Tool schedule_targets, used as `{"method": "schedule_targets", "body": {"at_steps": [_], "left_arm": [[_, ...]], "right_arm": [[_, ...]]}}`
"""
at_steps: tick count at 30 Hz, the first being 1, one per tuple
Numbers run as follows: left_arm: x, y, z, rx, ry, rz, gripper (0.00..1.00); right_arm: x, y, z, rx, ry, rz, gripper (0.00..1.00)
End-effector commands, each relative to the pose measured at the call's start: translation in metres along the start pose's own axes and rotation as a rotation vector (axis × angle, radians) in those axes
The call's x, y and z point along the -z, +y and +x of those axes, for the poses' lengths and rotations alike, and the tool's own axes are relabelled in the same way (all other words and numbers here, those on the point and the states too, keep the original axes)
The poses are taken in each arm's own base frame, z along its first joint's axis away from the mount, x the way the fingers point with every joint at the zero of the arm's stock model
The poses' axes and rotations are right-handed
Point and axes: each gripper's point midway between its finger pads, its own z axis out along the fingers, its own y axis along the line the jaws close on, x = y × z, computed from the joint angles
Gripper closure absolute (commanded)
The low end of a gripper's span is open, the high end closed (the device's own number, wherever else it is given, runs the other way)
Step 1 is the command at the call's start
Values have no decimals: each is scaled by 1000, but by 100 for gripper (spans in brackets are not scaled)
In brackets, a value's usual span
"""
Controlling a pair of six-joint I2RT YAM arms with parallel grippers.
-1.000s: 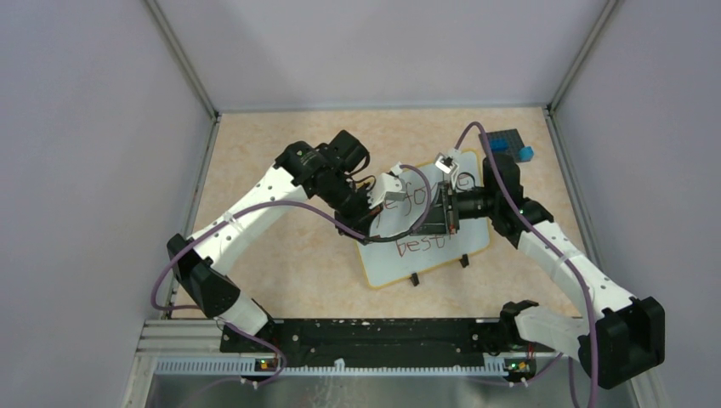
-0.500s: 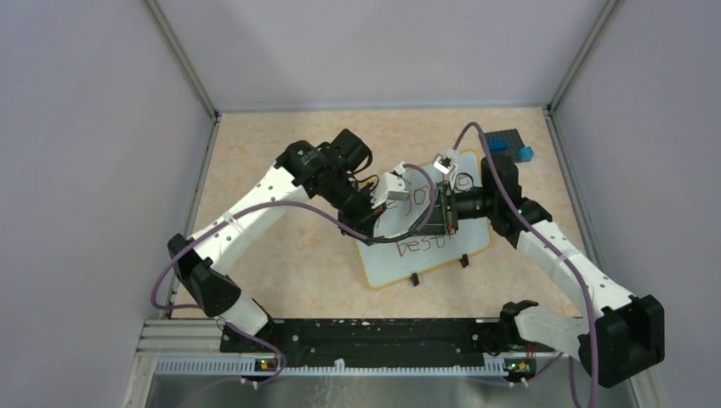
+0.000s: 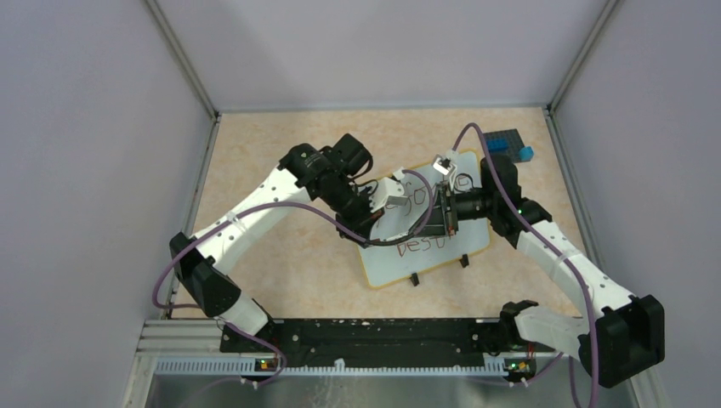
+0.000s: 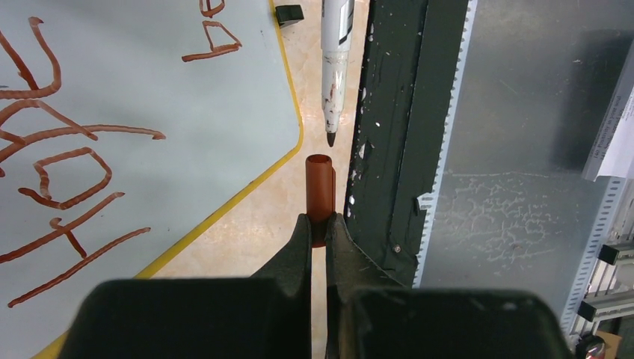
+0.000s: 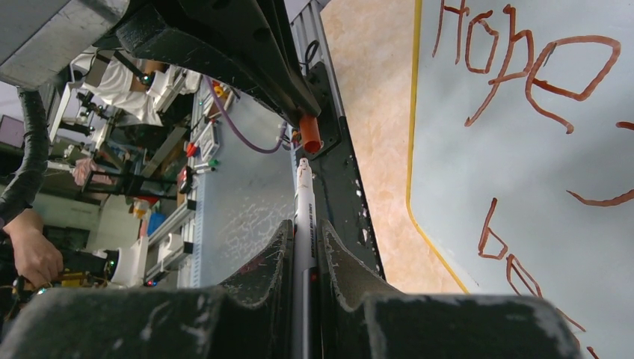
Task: Write a sentence on the whiteboard
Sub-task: Insert the whiteboard marker without the cap into the pen cap.
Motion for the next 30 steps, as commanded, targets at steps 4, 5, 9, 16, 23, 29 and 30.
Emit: {"method": "schedule_targets", "body": {"at_steps": [4, 5, 9, 16, 23, 29, 30], "left_arm": [[8, -10, -13, -44, -49, 29, 100], [8, -11, -14, -45, -53, 34, 100], [10, -14, -18, -45, -64, 44, 100], [9, -14, -20, -44, -66, 55, 100], [7, -10, -10, -34, -37, 29, 100], [8, -10, -16, -37, -49, 36, 100], [8, -10, -17, -39, -50, 41, 100]], "right_arm": [[-2, 9, -8, 68, -9, -24, 100], [-2, 9, -8, 67, -8, -26, 100], [-4, 10, -9, 70, -3, -33, 100], [-4, 12, -11, 75, -1, -39, 100], [-3, 14, -7, 83, 7, -36, 100], [-5, 14, -8, 84, 12, -43, 100], [-6, 14, -8, 84, 12, -43, 100]]}}
